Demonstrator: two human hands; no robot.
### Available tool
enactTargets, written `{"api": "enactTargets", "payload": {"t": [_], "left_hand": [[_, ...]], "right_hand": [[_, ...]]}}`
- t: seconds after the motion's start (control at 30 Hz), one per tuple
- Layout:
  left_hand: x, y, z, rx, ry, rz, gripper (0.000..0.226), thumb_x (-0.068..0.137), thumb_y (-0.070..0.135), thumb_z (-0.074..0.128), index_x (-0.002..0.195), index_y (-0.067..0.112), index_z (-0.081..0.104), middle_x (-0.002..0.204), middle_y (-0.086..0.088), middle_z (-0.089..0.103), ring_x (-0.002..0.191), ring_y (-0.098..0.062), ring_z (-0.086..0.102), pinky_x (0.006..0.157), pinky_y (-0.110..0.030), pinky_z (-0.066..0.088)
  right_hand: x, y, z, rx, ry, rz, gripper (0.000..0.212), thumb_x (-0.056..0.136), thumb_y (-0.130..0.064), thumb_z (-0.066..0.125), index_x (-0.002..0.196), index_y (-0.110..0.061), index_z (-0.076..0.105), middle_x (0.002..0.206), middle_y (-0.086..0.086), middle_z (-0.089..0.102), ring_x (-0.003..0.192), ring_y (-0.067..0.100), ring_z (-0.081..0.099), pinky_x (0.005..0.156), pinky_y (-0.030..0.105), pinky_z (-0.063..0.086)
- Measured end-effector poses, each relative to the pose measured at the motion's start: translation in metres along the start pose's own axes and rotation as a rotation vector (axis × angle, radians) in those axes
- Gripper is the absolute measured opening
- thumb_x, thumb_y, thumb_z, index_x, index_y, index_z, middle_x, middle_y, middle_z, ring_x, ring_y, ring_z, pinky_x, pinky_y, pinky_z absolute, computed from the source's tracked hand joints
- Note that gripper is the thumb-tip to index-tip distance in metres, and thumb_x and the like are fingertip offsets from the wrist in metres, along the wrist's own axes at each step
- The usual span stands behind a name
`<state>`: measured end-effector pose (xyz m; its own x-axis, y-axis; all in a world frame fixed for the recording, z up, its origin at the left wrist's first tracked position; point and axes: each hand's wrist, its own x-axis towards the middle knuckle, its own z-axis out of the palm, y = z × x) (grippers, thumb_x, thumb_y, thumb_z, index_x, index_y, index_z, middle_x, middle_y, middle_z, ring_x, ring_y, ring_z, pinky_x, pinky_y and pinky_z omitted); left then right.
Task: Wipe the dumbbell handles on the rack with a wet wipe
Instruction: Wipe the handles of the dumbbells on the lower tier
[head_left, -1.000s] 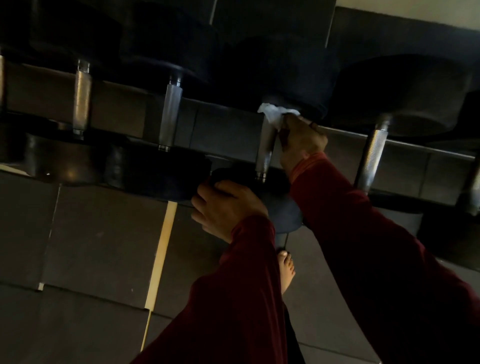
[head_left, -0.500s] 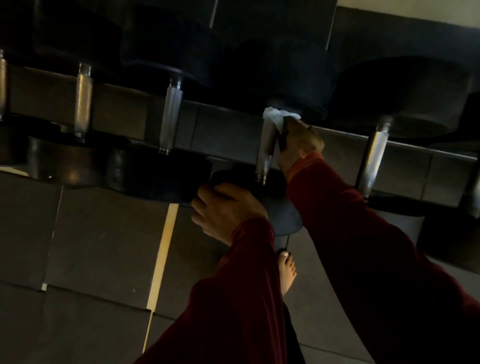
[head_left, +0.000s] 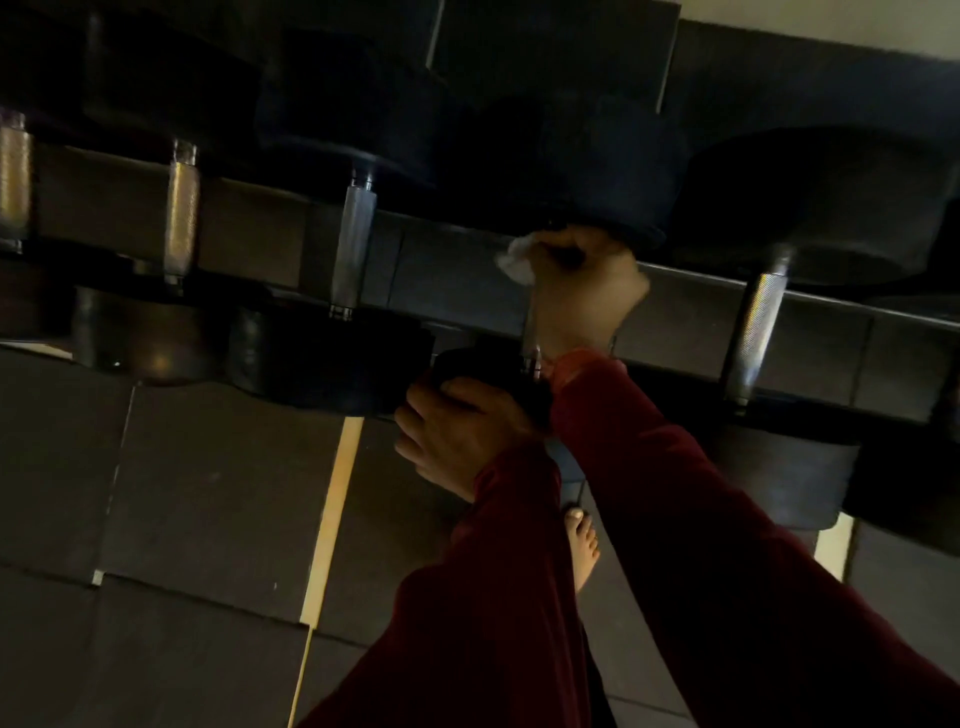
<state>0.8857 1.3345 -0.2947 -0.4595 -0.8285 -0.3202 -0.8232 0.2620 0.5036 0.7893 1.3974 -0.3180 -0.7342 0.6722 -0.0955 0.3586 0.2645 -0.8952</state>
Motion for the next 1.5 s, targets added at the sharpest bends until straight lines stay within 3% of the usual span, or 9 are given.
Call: {"api": "enactTargets", "payload": {"t": [0.13, 0.23, 0.33, 0.47, 0.73, 0.87, 1.07, 1.33, 1.5], "left_hand": [[-0.001, -0.001, 0.001, -0.013, -0.011, -0.01, 0.046, 0.09, 0.036, 0.031, 0.124, 0.016, 0.055, 0.124, -0.008, 0.055, 0.111, -0.028, 0.047, 0.094, -0.042, 0.037], [-0.001, -0.001, 0.001, -0.02, 0.007, 0.015, 0.048, 0.088, 0.036, 0.03, 0.122, 0.015, 0.057, 0.122, -0.009, 0.056, 0.109, -0.029, 0.048, 0.092, -0.04, 0.036], [-0.001, -0.002, 0.002, -0.019, 0.005, 0.017, 0.047, 0.088, 0.036, 0.031, 0.122, 0.015, 0.057, 0.122, -0.009, 0.056, 0.108, -0.028, 0.048, 0.091, -0.039, 0.035], [-0.001, -0.003, 0.002, -0.011, 0.003, 0.017, 0.047, 0.089, 0.036, 0.031, 0.122, 0.015, 0.056, 0.122, -0.01, 0.056, 0.107, -0.028, 0.048, 0.091, -0.04, 0.036], [-0.001, -0.001, 0.002, 0.003, 0.004, 0.017, 0.039, 0.093, 0.032, 0.037, 0.122, 0.013, 0.056, 0.121, -0.01, 0.056, 0.107, -0.029, 0.048, 0.091, -0.041, 0.037], [-0.001, -0.001, 0.003, 0.022, 0.013, 0.021, 0.038, 0.093, 0.031, 0.037, 0.122, 0.014, 0.056, 0.121, -0.01, 0.055, 0.107, -0.029, 0.047, 0.091, -0.043, 0.037], [-0.002, 0.001, 0.002, 0.028, 0.004, 0.01, 0.036, 0.095, 0.029, 0.039, 0.123, 0.013, 0.055, 0.123, -0.01, 0.054, 0.11, -0.03, 0.047, 0.093, -0.043, 0.037], [-0.002, 0.0, 0.002, 0.032, 0.005, 0.013, 0.041, 0.092, 0.032, 0.035, 0.124, 0.015, 0.055, 0.126, -0.009, 0.054, 0.112, -0.029, 0.047, 0.096, -0.044, 0.038], [-0.001, 0.001, 0.001, 0.03, -0.009, -0.004, 0.038, 0.094, 0.03, 0.037, 0.124, 0.015, 0.054, 0.126, -0.008, 0.054, 0.114, -0.028, 0.046, 0.098, -0.047, 0.039]], "right_hand": [[0.005, 0.005, -0.018, 0.29, 0.119, 0.521, 0.014, 0.069, -0.005, 0.082, 0.071, -0.018, 0.077, 0.07, -0.008, 0.073, 0.066, 0.002, 0.069, 0.075, 0.029, 0.061], [0.013, 0.01, -0.027, 0.295, -0.085, 0.597, 0.012, 0.075, -0.011, 0.08, 0.069, -0.021, 0.076, 0.069, -0.009, 0.071, 0.067, 0.006, 0.068, 0.074, 0.031, 0.059], [0.025, 0.014, -0.029, 0.232, -0.274, 0.578, 0.025, 0.084, -0.019, 0.071, 0.107, -0.01, 0.072, 0.083, -0.006, 0.068, 0.073, 0.007, 0.064, 0.067, 0.025, 0.053], [0.027, 0.011, -0.032, -0.019, -0.355, 0.445, 0.032, 0.061, -0.056, 0.078, 0.081, -0.032, 0.074, 0.093, -0.006, 0.075, 0.091, 0.013, 0.07, 0.085, 0.034, 0.058], [0.03, 0.026, -0.044, -0.353, -0.53, 0.347, 0.023, 0.07, -0.04, 0.078, 0.069, -0.018, 0.072, 0.082, 0.001, 0.074, 0.085, 0.017, 0.071, 0.086, 0.034, 0.058], [0.017, 0.025, -0.055, -0.296, -0.696, 0.514, 0.053, 0.032, -0.051, 0.076, 0.073, -0.018, 0.079, 0.076, 0.003, 0.076, 0.076, 0.02, 0.071, 0.075, 0.036, 0.06], [0.051, 0.041, -0.03, -0.112, -0.487, 0.586, 0.017, 0.06, -0.016, 0.075, 0.077, -0.015, 0.075, 0.077, 0.005, 0.075, 0.07, 0.022, 0.074, 0.067, 0.043, 0.063], [0.016, 0.037, -0.053, -0.275, -0.696, 0.513, 0.024, 0.047, -0.033, 0.085, 0.066, -0.019, 0.078, 0.07, 0.0, 0.075, 0.076, 0.02, 0.073, 0.079, 0.043, 0.061], [0.023, 0.019, -0.04, -0.368, -0.404, 0.114, 0.023, 0.07, -0.047, 0.081, 0.072, -0.024, 0.076, 0.08, -0.003, 0.076, 0.079, 0.012, 0.071, 0.079, 0.031, 0.056]]}}
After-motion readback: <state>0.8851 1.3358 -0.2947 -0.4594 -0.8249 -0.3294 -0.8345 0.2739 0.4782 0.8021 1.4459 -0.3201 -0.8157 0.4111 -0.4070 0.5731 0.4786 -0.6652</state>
